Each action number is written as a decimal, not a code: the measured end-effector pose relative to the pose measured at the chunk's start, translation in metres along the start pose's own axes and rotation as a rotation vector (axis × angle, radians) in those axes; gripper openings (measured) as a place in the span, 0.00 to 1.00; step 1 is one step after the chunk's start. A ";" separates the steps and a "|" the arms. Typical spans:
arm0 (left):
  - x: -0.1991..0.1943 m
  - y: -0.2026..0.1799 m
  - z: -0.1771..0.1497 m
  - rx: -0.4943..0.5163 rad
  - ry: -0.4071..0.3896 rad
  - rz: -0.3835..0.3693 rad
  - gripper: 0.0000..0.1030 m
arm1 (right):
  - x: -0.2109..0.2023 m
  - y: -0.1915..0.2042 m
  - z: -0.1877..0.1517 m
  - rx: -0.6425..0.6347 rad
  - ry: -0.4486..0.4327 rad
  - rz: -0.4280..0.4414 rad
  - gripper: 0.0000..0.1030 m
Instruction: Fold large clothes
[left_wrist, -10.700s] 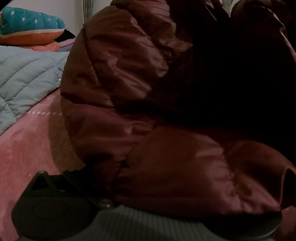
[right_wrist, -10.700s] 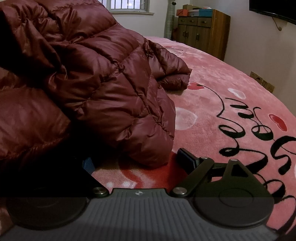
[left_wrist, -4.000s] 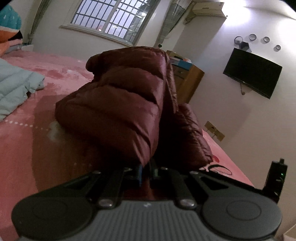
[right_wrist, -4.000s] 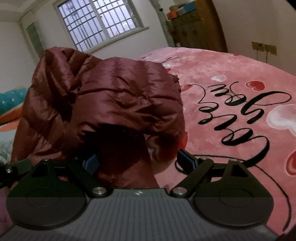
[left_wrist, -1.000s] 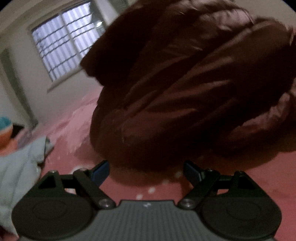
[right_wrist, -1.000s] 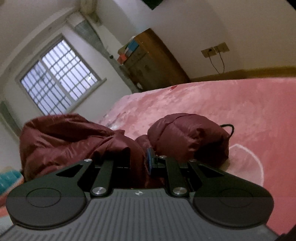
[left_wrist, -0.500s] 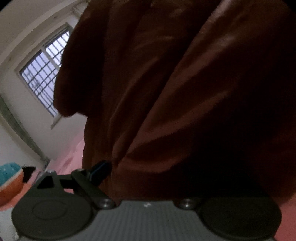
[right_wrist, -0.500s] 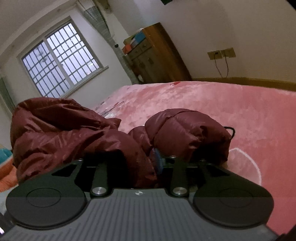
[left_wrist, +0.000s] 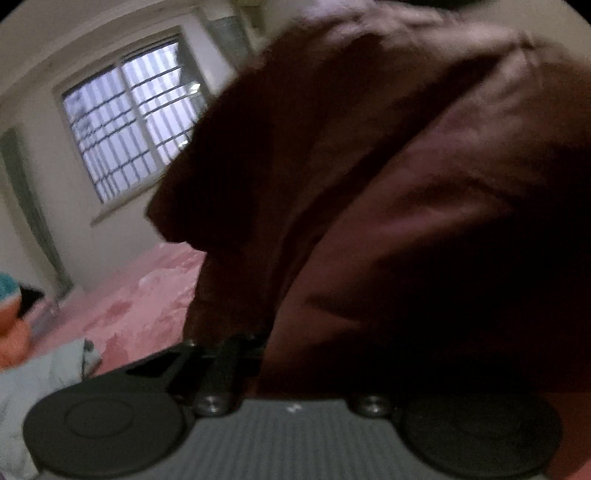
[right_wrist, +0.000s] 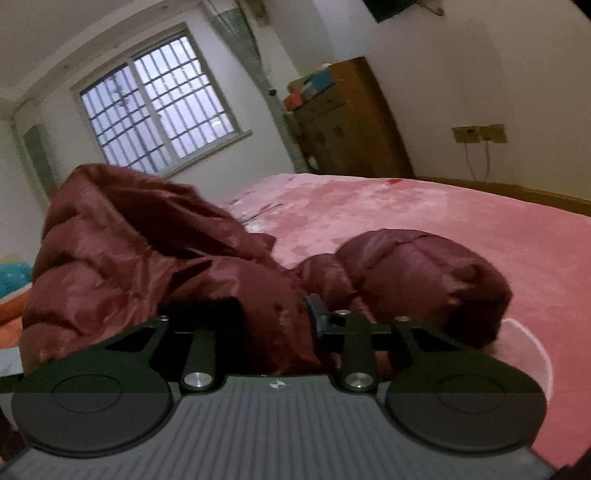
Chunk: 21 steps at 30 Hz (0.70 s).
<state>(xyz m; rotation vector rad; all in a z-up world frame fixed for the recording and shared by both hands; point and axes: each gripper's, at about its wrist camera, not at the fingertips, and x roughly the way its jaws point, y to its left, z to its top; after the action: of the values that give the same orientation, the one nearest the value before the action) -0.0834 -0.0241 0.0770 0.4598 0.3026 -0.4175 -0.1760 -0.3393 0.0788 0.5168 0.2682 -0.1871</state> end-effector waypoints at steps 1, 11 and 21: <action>-0.008 0.006 0.003 -0.039 -0.004 -0.009 0.05 | -0.004 0.001 0.001 0.010 -0.008 0.009 0.25; -0.117 0.062 0.025 -0.302 -0.095 -0.057 0.04 | -0.065 0.023 0.012 0.110 -0.121 0.101 0.18; -0.181 0.120 0.048 -0.455 -0.229 -0.057 0.04 | -0.162 0.085 0.040 -0.034 -0.308 0.137 0.17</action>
<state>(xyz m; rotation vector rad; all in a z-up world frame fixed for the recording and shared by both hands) -0.1781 0.1075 0.2287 -0.0429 0.1808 -0.4375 -0.3011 -0.2698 0.2002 0.4634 -0.0642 -0.1263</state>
